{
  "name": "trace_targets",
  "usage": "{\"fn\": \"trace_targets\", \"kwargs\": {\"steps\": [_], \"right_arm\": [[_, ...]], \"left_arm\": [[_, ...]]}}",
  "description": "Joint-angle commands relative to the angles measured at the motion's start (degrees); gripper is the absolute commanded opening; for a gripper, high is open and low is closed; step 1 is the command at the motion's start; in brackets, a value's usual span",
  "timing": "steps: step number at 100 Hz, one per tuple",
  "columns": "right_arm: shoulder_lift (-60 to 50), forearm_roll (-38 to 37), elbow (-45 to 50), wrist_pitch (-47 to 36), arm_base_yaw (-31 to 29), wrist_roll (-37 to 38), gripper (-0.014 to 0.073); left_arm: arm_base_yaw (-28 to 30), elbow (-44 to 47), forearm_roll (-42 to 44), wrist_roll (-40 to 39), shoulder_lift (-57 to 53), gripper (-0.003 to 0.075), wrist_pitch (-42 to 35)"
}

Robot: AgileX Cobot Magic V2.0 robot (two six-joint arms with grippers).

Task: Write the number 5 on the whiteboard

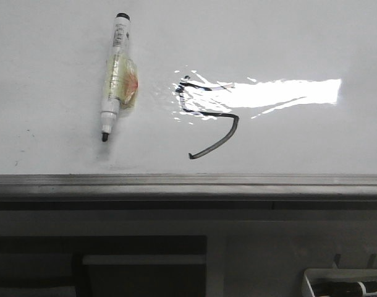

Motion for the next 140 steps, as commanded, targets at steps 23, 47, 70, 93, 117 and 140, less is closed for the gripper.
{"fn": "trace_targets", "kwargs": {"steps": [23,47,70,93,117,140], "right_arm": [[0.67,-2.77,-1.28,-2.64,-0.21,0.32,-0.0061],[0.67,-2.77,-1.28,-2.64,-0.21,0.32,-0.0061],[0.67,-2.77,-1.28,-2.64,-0.21,0.32,-0.0061],[0.67,-2.77,-1.28,-2.64,-0.21,0.32,-0.0061],[0.67,-2.77,-1.28,-2.64,-0.21,0.32,-0.0061],[0.67,-2.77,-1.28,-2.64,-0.21,0.32,-0.0061]], "left_arm": [[-0.08,-1.08,-0.54,-0.16,-0.25,-0.0020,-3.06],[3.09,8.25,21.35,-0.77,-10.58,-0.0020,-25.21],[18.09,15.41,44.01,-20.56,-24.98,-0.0020,-21.46],[33.38,16.67,60.19,-46.47,-30.90,-0.0020,2.70],[34.57,19.14,58.31,-46.61,-33.58,-0.0020,9.79],[34.57,20.14,52.78,-46.61,-33.46,-0.0020,10.05]]}}
